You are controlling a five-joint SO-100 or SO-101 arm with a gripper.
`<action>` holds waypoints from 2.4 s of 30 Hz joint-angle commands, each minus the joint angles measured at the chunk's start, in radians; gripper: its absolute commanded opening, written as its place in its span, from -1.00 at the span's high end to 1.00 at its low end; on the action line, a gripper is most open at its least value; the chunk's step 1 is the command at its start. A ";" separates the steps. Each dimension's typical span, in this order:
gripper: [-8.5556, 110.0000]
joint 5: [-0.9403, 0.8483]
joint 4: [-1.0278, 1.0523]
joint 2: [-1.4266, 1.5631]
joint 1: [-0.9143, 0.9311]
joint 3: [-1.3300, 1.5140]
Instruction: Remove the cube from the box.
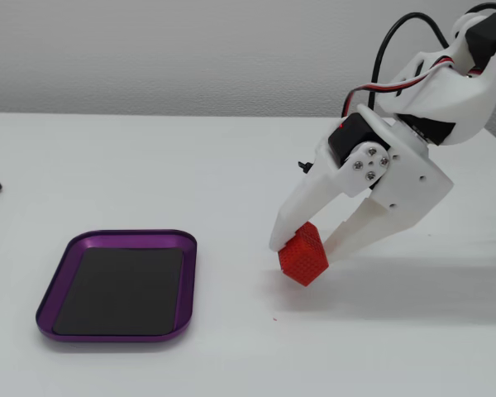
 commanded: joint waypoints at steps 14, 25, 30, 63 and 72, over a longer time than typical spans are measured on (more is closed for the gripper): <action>0.65 -0.011 -0.005 0.040 0.000 -0.005; 0.65 0.002 0.124 0.083 0.008 -0.072; 0.66 0.032 0.229 0.341 0.011 -0.124; 0.87 0.275 0.327 1.060 0.046 0.356; 0.87 0.267 0.379 1.060 0.046 0.350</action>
